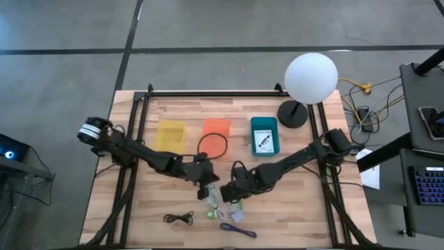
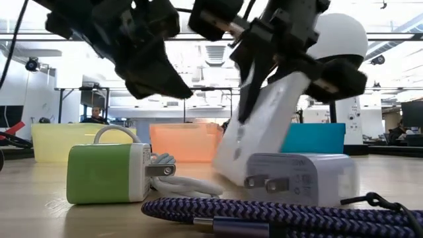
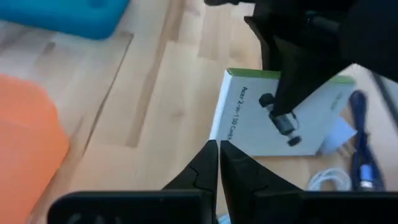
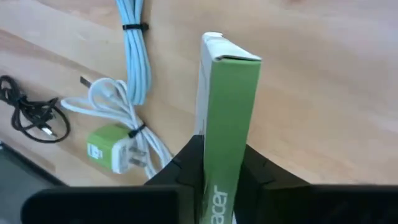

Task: Pick and place items into bin
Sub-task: Put the white card reader box into the blue bin

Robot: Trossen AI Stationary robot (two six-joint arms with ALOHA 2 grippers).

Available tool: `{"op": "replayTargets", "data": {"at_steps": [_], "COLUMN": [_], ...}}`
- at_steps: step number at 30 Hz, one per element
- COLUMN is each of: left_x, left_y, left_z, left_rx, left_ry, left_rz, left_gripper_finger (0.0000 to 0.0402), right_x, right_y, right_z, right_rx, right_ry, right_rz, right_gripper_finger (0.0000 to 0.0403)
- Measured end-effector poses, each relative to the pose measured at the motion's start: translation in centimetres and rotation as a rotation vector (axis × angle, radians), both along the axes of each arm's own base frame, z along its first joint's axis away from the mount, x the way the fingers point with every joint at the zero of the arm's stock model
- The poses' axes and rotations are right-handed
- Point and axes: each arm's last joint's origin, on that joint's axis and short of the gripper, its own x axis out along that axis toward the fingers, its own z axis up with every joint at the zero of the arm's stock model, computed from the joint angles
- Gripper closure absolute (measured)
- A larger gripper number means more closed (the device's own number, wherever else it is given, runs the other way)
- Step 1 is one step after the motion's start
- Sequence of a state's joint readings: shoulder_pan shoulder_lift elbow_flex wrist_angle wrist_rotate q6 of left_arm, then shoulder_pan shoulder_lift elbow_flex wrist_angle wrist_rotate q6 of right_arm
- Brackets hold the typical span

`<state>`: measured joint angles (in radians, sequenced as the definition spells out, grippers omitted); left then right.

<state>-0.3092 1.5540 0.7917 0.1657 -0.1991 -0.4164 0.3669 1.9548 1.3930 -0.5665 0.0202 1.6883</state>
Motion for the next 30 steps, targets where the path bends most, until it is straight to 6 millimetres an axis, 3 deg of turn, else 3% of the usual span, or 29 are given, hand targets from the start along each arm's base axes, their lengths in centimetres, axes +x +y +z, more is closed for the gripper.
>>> {"op": "replayTargets", "data": {"at_steps": [5,9,13,20,25,30], "left_x": [-1.7,-3.3,-4.6,-6.3,-6.6,-6.5], "left_y": [0.4,0.6,0.8,1.1,1.1,0.9], "left_z": [0.8,1.0,1.2,0.5,0.4,1.4], "left_rx": [-0.04,-0.047,-0.08,-0.129,-0.154,-0.186], "left_ry": [-0.027,-0.037,-0.057,-0.037,-0.046,-0.121], "left_rz": [0.053,0.068,0.077,0.116,0.123,0.111], "left_gripper_finger": [0.04,0.04,0.04,0.04,0.04,0.04], "right_x": [-1.2,-2.9,-5.0,-8.8,-10.3,-10.1], "right_y": [0.7,-0.3,-2.8,-9.0,-14.4,-18.7], "right_z": [3.1,6.2,9.7,13.9,14.4,12.5], "right_rx": [-0.08,-0.202,-0.329,-0.432,-0.46,-0.39], "right_ry": [-0.035,0.022,0.119,0.233,0.274,0.261], "right_rz": [-0.029,-0.058,-0.076,-0.154,-0.181,-0.143], "right_gripper_finger": [0.0369,0.0365,0.0364,0.0363,0.0363,0.0363]}}
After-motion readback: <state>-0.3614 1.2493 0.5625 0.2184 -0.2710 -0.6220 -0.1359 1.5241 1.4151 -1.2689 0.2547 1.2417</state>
